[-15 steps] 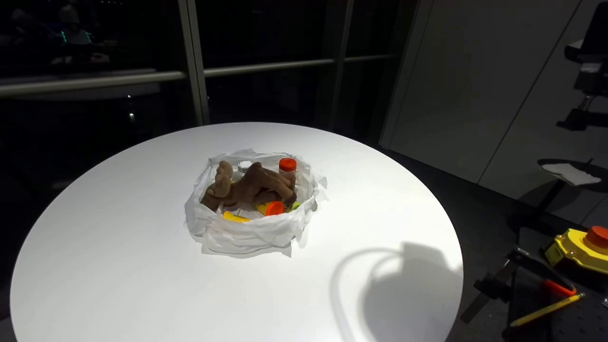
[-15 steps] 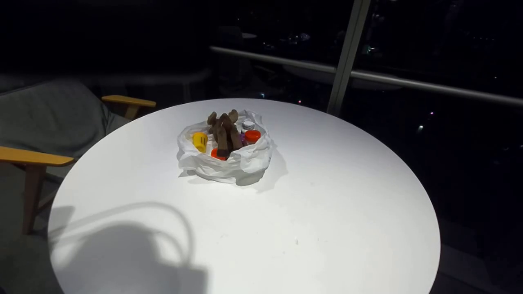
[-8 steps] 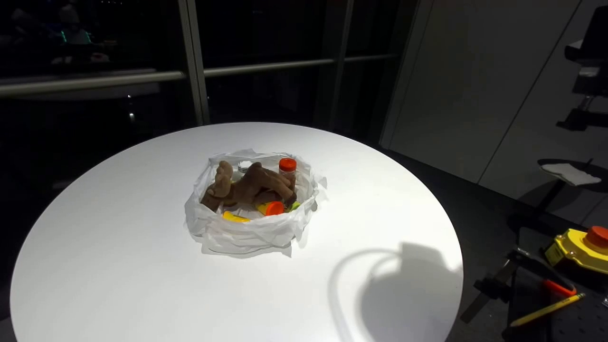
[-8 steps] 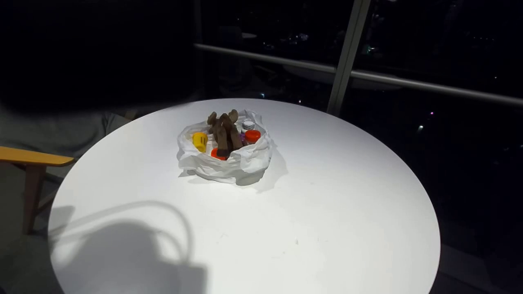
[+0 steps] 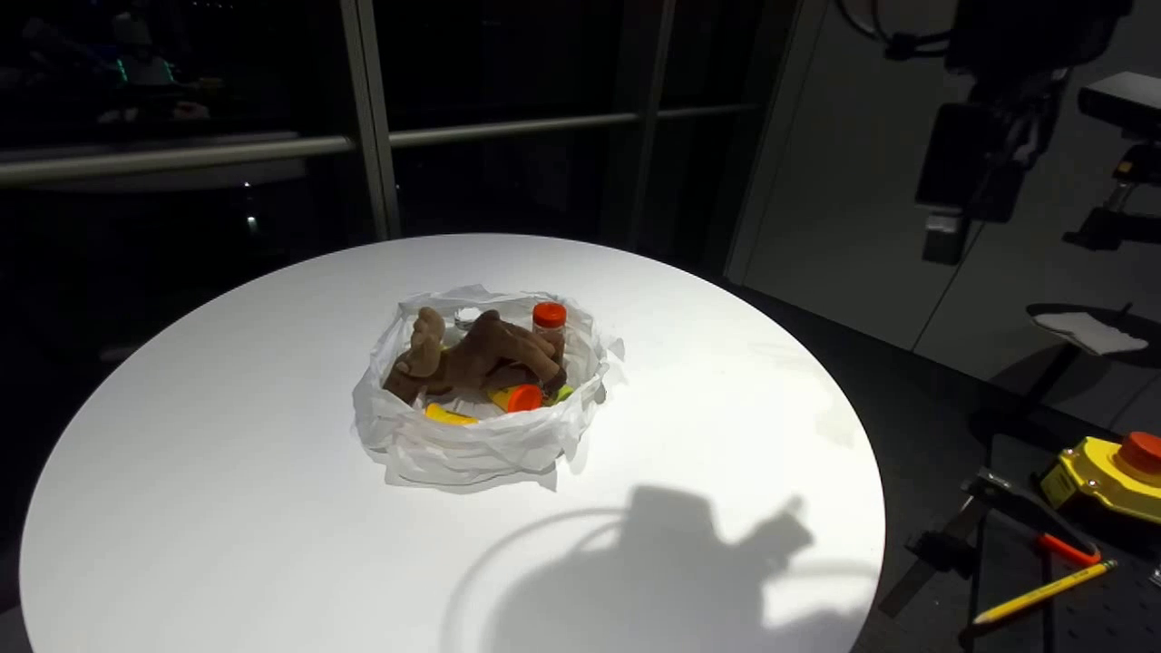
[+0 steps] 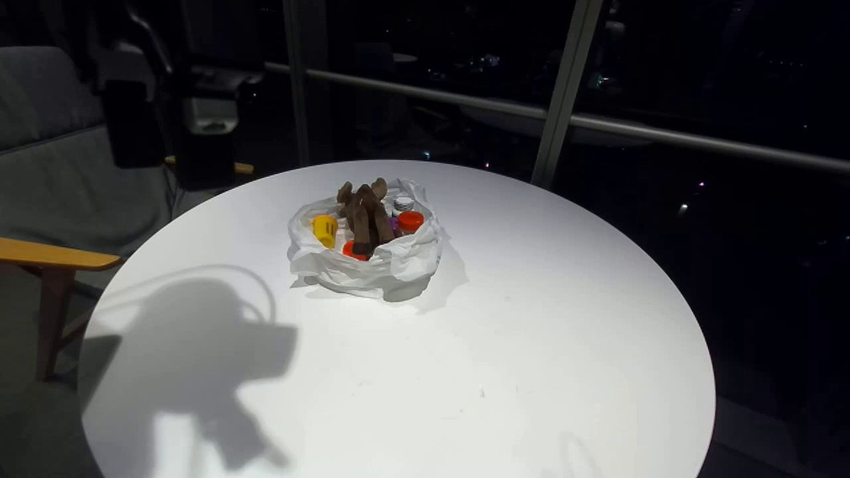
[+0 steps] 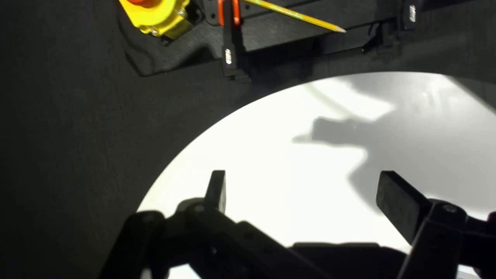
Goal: Remove the contents from the white plastic and put them on the table
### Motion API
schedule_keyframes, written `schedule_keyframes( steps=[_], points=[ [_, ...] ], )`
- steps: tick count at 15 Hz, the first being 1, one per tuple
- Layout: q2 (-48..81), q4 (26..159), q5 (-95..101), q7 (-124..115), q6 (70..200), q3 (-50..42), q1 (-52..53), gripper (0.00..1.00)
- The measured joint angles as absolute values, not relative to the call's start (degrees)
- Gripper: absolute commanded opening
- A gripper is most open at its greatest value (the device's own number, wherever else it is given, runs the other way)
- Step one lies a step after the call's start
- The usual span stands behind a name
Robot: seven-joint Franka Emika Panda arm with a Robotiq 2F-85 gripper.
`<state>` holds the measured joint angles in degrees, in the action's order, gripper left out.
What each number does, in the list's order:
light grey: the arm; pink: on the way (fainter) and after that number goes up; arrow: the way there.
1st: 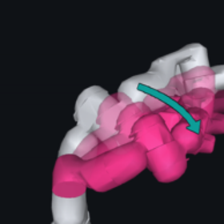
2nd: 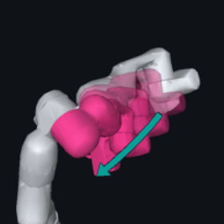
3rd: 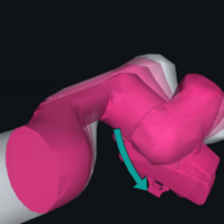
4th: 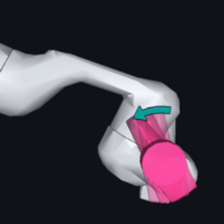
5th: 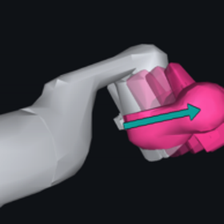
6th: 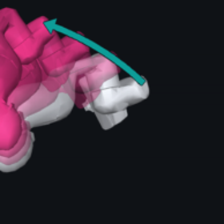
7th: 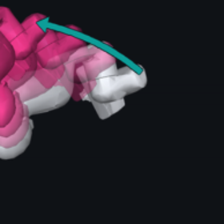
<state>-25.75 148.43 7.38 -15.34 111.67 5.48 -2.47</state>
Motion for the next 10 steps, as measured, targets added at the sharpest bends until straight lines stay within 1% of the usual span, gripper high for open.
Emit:
schedule_keyframes(
  steps=[5,10],
  points=[
    [-10.3,141.0,6.4,-27.1,122.6,12.7,2.6,1.00],
    [6.7,129.3,8.6,-31.2,131.6,13.2,6.4,1.00]
  ],
)
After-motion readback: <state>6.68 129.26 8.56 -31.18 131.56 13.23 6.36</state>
